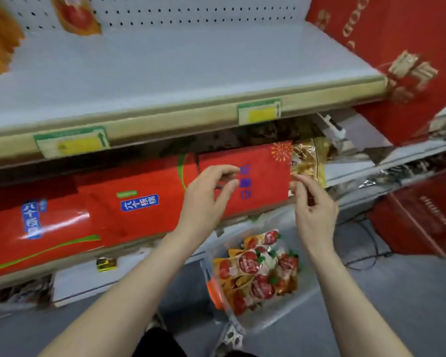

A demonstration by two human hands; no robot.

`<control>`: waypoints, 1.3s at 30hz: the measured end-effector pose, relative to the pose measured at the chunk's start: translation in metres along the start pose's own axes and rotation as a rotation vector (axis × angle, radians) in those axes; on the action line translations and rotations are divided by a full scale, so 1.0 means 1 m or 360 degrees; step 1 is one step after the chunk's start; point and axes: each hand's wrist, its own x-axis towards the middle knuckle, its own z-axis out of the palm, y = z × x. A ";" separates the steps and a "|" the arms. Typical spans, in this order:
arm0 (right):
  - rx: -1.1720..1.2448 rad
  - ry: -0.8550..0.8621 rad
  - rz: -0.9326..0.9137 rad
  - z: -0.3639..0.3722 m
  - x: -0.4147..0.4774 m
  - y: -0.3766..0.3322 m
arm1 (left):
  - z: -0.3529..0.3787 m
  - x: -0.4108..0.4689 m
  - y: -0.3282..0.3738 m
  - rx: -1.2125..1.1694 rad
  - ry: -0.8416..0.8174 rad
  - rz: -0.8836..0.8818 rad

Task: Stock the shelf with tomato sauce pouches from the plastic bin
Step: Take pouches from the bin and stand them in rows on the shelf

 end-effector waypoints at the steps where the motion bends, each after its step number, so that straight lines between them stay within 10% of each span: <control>1: -0.0047 -0.0015 0.0110 -0.007 -0.013 0.024 | 0.021 -0.009 -0.008 -0.0013 -0.0078 -0.0052; 13: -0.0660 -0.0638 0.0975 0.012 -0.122 0.233 | 0.173 -0.112 -0.165 0.0575 -0.1082 -0.0818; 39: -0.1462 -0.1222 0.0385 0.125 -0.050 0.355 | 0.246 -0.142 -0.264 0.1201 -0.1374 -0.0711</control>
